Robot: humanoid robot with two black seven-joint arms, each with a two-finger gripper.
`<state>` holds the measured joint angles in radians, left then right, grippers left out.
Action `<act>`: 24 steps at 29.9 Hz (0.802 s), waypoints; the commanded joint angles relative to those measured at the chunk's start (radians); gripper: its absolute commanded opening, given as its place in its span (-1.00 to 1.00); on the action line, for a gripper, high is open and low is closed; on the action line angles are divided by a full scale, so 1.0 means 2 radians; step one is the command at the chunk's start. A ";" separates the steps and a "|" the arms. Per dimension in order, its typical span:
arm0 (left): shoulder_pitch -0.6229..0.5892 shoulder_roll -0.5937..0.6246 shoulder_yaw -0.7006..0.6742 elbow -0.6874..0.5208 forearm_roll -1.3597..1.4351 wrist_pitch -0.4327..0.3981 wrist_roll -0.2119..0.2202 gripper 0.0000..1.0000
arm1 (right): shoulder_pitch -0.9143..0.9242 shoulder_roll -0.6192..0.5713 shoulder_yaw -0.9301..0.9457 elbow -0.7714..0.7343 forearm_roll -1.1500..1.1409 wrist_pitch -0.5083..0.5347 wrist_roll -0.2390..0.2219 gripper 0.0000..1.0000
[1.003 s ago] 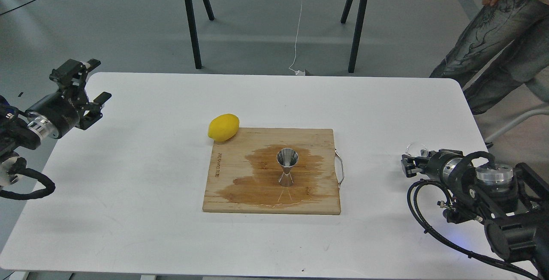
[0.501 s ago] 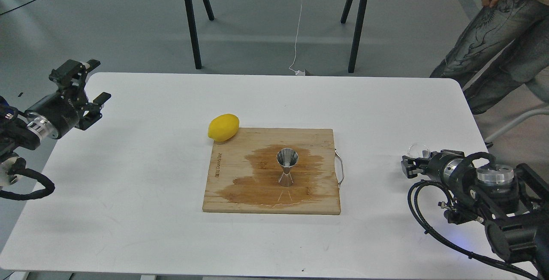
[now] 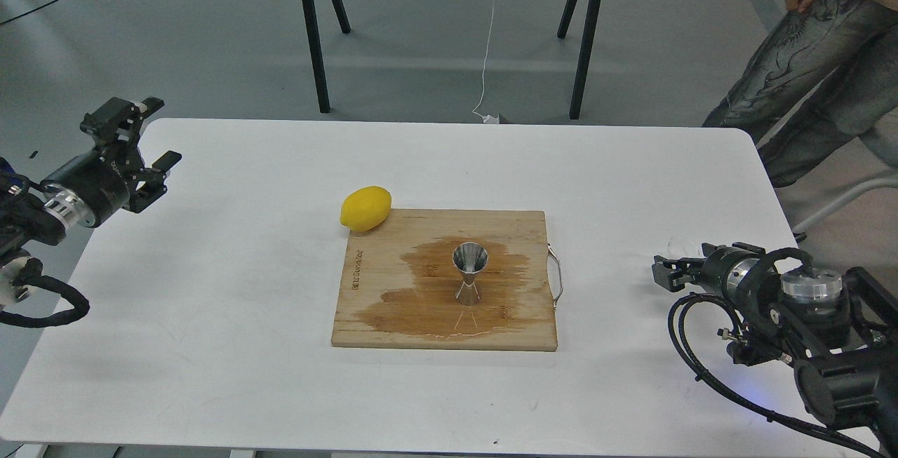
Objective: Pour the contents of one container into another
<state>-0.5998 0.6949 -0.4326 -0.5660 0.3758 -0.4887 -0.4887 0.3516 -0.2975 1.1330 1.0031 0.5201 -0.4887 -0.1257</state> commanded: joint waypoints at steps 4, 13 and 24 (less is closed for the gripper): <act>0.000 -0.001 0.001 0.000 0.000 0.000 0.000 0.96 | 0.019 0.004 0.000 0.000 -0.001 0.000 0.001 0.96; -0.001 0.002 -0.001 0.000 -0.004 0.000 0.000 0.96 | 0.069 -0.004 -0.007 0.036 -0.006 0.000 -0.005 0.96; -0.011 0.002 -0.015 -0.004 -0.008 0.000 0.000 0.96 | 0.118 -0.068 -0.008 0.025 -0.121 0.383 -0.048 0.96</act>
<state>-0.6168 0.6975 -0.4479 -0.5675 0.3635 -0.4887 -0.4887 0.5457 -0.3932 1.1264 1.1018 0.2857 0.0911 -0.2186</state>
